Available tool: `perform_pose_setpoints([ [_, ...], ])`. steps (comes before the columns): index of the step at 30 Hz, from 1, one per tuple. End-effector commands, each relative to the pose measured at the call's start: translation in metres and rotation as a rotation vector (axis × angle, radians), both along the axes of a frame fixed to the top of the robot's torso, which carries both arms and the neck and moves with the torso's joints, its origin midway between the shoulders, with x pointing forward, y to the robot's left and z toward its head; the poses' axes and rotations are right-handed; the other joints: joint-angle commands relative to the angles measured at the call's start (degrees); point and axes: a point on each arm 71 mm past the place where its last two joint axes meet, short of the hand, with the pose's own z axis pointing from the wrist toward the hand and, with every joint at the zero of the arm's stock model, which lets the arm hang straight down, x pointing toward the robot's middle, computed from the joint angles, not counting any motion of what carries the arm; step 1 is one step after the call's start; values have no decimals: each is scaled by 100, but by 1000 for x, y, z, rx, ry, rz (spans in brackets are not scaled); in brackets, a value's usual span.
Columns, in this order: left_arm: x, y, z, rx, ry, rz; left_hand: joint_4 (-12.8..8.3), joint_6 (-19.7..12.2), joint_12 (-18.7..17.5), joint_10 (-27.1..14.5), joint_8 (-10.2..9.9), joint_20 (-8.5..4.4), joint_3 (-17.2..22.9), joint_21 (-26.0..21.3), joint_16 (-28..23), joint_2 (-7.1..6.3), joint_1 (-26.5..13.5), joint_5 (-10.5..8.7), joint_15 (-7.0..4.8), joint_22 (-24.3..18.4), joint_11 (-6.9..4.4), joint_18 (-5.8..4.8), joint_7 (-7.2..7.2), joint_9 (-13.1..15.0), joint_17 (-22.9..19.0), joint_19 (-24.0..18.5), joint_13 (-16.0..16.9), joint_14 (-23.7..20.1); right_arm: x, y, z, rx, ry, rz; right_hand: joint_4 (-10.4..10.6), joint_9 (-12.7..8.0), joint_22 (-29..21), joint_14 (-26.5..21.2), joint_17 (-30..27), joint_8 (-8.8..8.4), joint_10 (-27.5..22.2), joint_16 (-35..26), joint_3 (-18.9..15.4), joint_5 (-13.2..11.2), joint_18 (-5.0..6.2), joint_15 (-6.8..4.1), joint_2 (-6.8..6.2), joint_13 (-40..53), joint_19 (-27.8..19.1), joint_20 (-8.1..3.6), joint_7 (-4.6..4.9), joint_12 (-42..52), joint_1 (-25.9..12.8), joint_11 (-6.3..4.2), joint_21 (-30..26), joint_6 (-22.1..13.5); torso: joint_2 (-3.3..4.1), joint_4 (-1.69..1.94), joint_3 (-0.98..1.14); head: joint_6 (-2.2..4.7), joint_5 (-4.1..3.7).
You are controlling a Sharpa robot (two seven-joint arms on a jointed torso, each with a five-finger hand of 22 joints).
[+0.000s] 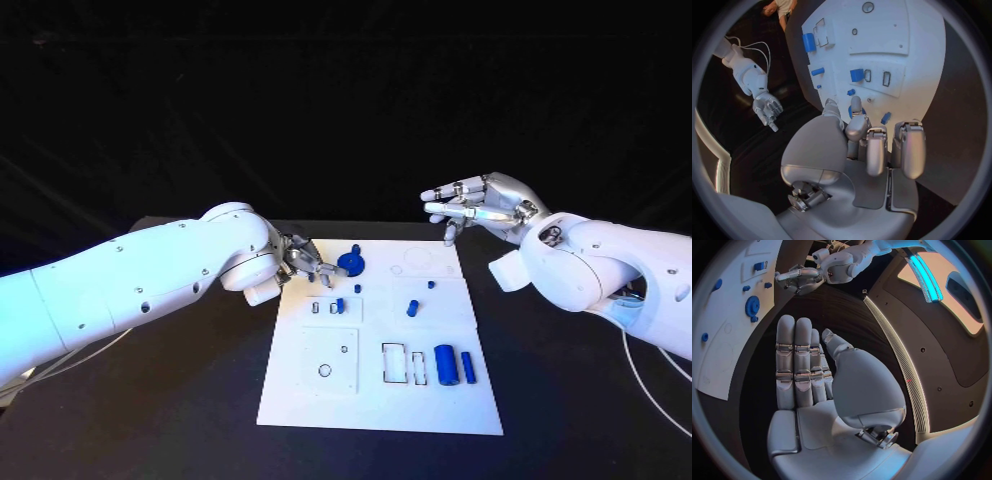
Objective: Assemble the parts on the task board
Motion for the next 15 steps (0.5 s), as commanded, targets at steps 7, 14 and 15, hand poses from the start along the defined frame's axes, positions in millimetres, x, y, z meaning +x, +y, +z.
perform_pose_setpoints([
  [7, 3, -15, -9, 171, 57, -75, 2, -172, 113, 41, 272, -86, -153, 65, 14, -63, -255, -45, -67, 1074, -35, -120, -39, 360, 1506, 390, 125, 596, 2, 0, -1, 26, 17, 12, -47, -7, 678, -814, 921, 7, -342, 1440, -116, 138, 3, 29, 25, 770, -574, 32, -2, 581, -210, 13, 819, -121, 19, -10, -9, -31, 25],
  [14, 3, -22, -11, 194, 69, -99, 0, -230, 123, 36, 348, -99, -166, 70, 14, -42, -281, -44, -75, 1083, -44, -122, -48, 470, 1506, 392, 140, 596, 2, 2, -4, 13, 25, 21, -98, -11, 952, -945, 1005, -4, -465, 1734, -155, 154, 4, 40, 48, 995, -687, 57, 17, 757, -195, 28, 1097, -231, 12, -2, -9, -76, 15],
  [15, 3, -23, -11, 196, 70, -100, 0, -230, 123, 36, 348, -99, -166, 70, 14, -42, -281, -44, -75, 1083, -44, -122, -48, 470, 1506, 392, 140, 596, 2, 3, -4, 10, 26, 23, -101, -11, 966, -953, 1007, -4, -476, 1750, -158, 155, 4, 42, 48, 1009, -694, 59, 19, 767, -195, 30, 1112, -242, 14, 0, -7, -81, 15],
])
